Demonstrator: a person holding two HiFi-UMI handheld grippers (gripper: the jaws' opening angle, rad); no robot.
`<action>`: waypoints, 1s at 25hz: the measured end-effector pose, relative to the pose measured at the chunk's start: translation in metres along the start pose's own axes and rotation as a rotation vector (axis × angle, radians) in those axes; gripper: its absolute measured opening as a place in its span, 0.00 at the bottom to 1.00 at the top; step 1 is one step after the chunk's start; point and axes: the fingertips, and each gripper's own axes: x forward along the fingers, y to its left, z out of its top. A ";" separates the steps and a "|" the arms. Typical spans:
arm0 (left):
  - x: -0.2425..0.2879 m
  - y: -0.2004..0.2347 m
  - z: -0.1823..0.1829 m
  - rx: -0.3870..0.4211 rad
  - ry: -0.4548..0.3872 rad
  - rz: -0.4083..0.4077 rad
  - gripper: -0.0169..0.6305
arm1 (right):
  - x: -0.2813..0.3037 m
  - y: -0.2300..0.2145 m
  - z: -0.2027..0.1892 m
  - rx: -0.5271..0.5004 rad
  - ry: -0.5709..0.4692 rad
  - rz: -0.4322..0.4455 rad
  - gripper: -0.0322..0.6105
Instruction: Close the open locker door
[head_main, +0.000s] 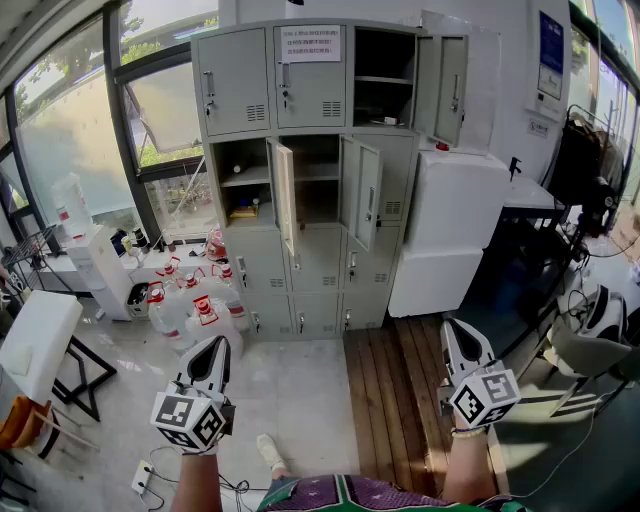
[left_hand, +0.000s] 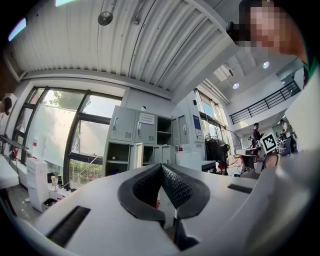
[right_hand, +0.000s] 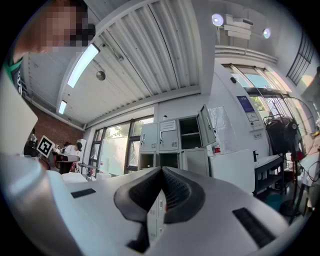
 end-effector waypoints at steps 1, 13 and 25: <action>0.000 0.000 0.000 -0.003 -0.003 -0.002 0.06 | -0.001 0.000 -0.002 0.004 0.005 0.000 0.06; 0.002 0.000 -0.009 -0.039 0.002 -0.010 0.06 | -0.002 0.003 -0.013 0.004 0.006 -0.008 0.06; 0.013 0.013 -0.018 -0.046 0.013 0.000 0.06 | 0.017 0.007 -0.011 -0.023 -0.034 -0.019 0.06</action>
